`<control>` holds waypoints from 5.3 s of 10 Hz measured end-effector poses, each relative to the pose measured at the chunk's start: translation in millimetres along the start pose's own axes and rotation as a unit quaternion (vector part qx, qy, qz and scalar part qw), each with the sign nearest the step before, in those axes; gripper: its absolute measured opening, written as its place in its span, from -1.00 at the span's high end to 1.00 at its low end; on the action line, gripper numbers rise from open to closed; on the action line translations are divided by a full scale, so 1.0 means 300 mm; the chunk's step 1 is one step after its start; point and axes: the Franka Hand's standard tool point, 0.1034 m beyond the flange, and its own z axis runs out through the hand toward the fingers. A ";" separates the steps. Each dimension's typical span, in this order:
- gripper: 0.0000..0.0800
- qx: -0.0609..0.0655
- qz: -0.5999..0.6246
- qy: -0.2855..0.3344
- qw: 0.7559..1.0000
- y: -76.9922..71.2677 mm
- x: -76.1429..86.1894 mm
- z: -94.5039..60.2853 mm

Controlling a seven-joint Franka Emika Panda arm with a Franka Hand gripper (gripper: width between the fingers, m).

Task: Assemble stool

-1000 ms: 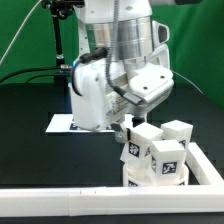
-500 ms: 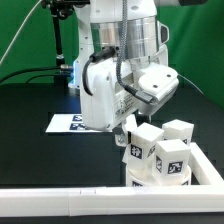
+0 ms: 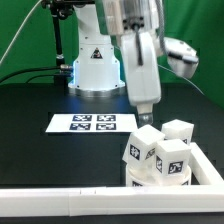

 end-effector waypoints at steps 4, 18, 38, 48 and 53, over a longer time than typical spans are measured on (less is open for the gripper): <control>-0.62 -0.005 -0.235 0.009 0.972 -0.011 0.010 0.017; -0.62 -0.048 -0.788 0.046 0.613 -0.026 0.017 -0.007; 0.16 -0.076 -0.652 0.060 0.752 -0.072 0.064 0.137; 0.15 0.075 -0.153 0.106 0.980 -0.073 0.011 0.156; 0.15 0.062 0.045 0.103 0.992 -0.030 0.008 0.165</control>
Offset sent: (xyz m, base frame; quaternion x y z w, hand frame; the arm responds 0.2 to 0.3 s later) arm 0.0271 0.0138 -0.0045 0.0064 -0.0237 -0.4932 0.8695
